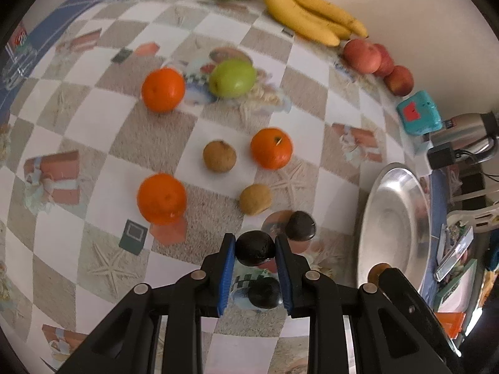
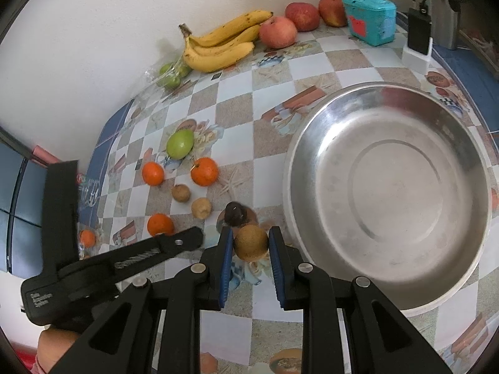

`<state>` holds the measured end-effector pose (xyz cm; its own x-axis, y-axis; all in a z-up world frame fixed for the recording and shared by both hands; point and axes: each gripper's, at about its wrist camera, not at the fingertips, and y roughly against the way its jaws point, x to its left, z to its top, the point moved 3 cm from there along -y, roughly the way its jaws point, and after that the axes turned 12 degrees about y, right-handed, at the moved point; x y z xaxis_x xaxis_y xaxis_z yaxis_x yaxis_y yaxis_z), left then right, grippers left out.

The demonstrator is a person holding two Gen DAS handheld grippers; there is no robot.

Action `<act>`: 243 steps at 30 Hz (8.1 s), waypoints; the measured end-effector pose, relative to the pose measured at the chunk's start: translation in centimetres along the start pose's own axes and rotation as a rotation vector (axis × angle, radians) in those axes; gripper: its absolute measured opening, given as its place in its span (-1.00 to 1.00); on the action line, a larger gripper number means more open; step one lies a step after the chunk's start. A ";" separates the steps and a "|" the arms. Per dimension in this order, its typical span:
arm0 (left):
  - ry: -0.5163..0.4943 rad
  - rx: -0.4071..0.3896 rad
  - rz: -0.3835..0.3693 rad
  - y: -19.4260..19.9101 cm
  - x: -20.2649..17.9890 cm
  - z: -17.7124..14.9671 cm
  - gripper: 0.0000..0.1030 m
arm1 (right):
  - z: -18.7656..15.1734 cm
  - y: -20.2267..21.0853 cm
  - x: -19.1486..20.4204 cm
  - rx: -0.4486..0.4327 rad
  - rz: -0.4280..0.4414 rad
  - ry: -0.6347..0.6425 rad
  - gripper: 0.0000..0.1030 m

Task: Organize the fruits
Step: 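Carry both fruits over the steel basin and open both tools to drop them, then lift both open tools out of the basin back toward the fruits, then grasp another dark round fruit with the right tool while the left tool grasps a mandarin, then carry both fruits over the basin and open the left tool to drop the mandarin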

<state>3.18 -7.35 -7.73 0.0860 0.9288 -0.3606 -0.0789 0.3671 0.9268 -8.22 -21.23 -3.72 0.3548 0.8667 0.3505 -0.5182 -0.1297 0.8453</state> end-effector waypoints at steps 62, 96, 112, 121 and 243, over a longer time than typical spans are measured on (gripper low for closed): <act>-0.496 -0.133 -0.095 -0.5 -13.7 -7.6 -0.26 | -1.9 4.2 -14.5 0.015 -0.351 -0.286 -0.21; -0.247 -0.196 0.306 -0.1 -4.7 -1.3 1.00 | -1.3 3.2 -12.5 0.023 -0.416 -0.133 0.80; -0.266 -0.290 0.337 4.1 -2.5 1.2 1.00 | -0.9 2.5 -9.2 0.024 -0.361 -0.044 0.82; -0.261 -0.277 0.369 4.6 0.0 2.5 1.00 | -0.8 0.9 -4.6 0.055 -0.270 0.037 0.82; -0.308 -0.170 0.069 2.8 -6.2 -1.7 -0.25 | -0.2 3.9 -12.7 -0.019 -0.247 -0.330 -0.44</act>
<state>0.71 -12.02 -3.08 0.3679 0.9021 -0.2255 -0.2564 0.3316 0.9079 -14.88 -32.67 -4.96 0.6990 0.6695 0.2513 -0.3994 0.0741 0.9138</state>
